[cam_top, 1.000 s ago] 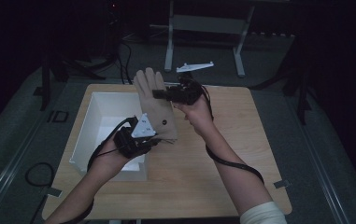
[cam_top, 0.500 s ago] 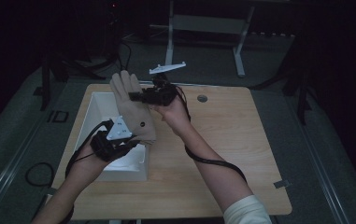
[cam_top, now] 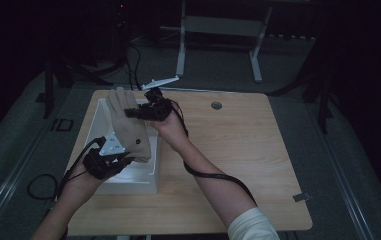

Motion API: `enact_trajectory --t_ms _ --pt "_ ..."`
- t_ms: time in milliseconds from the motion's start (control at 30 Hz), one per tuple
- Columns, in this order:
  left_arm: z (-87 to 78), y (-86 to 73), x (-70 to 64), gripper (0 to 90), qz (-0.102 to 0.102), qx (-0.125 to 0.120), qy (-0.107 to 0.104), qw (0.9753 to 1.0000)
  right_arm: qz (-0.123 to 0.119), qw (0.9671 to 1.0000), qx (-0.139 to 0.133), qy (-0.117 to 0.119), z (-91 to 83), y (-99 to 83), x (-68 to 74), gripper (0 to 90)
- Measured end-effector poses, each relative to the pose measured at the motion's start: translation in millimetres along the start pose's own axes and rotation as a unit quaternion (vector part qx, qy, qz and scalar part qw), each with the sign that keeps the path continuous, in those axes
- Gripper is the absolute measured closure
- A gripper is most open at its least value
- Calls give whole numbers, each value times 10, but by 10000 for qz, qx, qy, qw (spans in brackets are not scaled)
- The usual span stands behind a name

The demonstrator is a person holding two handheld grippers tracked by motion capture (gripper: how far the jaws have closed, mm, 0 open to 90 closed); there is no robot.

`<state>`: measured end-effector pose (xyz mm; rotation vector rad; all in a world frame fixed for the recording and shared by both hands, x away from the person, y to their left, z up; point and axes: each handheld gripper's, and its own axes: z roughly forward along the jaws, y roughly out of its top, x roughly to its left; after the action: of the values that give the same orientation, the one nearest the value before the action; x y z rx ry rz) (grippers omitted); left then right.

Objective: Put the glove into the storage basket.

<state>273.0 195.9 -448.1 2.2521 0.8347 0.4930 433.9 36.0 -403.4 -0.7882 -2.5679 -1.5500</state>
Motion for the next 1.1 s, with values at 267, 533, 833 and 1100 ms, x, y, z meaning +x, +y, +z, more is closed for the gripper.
enact_trajectory --t_ms 267,533,833,1100 --pt "195 -212 0 816 -230 89 -117 9996 -171 9983 485 -283 272 -202 -45 690" --pt "335 -377 -4 814 -447 97 -202 9987 -278 9953 806 -455 414 -314 -73 690" --pt "433 -500 22 809 -655 145 -181 9976 -478 9889 1270 -610 566 -312 -30 683" --pt "528 -520 79 598 -985 360 -148 9944 -457 9878 1291 -746 573 -282 -43 485"
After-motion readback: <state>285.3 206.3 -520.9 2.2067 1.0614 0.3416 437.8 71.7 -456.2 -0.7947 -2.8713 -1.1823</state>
